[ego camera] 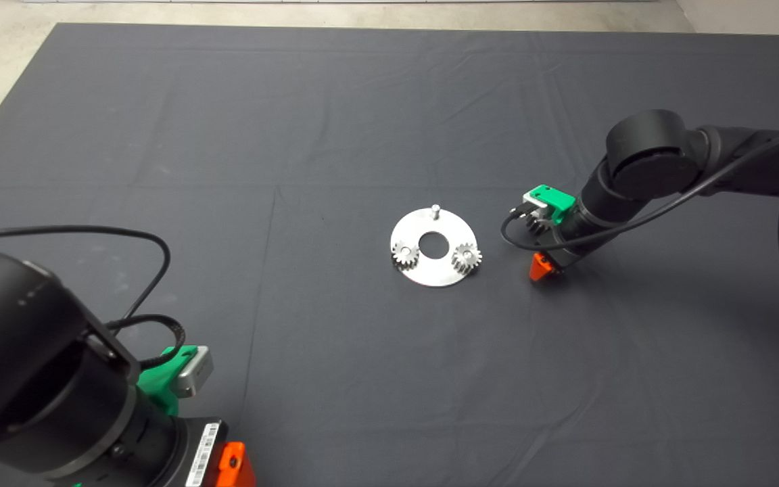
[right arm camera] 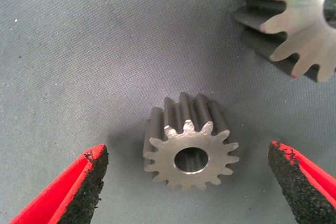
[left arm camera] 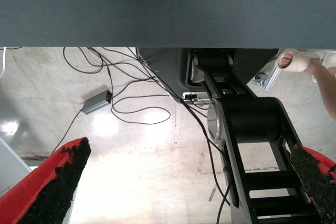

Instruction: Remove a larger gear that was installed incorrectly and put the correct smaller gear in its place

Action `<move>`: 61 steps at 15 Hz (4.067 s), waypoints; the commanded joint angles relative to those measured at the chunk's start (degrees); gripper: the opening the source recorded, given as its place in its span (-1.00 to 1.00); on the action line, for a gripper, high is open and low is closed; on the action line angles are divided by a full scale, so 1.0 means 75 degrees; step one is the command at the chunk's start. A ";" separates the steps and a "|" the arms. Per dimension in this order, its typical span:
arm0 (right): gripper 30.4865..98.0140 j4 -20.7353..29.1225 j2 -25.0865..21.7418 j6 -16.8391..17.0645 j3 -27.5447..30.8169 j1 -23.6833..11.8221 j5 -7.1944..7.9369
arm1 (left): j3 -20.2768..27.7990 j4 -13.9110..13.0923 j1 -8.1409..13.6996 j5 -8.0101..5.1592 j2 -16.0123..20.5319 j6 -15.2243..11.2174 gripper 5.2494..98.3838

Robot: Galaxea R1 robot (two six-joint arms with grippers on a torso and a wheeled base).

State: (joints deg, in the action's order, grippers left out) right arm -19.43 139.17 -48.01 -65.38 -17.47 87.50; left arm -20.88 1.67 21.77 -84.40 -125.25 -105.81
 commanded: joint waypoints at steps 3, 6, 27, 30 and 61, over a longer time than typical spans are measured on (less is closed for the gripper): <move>0.46 -0.0249 -0.0045 0.0002 -0.0281 -0.0120 0.0603 | 0.0103 -0.0152 0.0062 -0.0021 0.0011 -0.0059 0.99; 0.32 -0.0245 -0.0045 -0.0009 -0.0281 -0.0120 0.0603 | 0.0103 -0.0152 0.0062 -0.0021 0.0017 -0.0059 0.99; -0.41 -0.0256 -0.0111 -0.0295 0.0059 -0.0120 0.0614 | 0.0103 -0.0152 0.0051 -0.0021 0.0005 -0.0059 0.99; -0.41 -0.0256 -0.0112 -0.0291 0.0047 -0.0132 0.0614 | 0.0103 -0.0152 0.0051 -0.0021 0.0005 -0.0059 0.99; -0.69 -0.0583 0.0363 -0.0408 0.0188 -0.0312 0.0673 | 0.0103 -0.0152 0.0016 -0.0009 0.0005 -0.0059 0.99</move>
State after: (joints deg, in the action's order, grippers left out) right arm -23.54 138.83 -50.47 -64.81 -16.48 87.40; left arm -20.88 1.67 21.71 -84.40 -125.27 -105.83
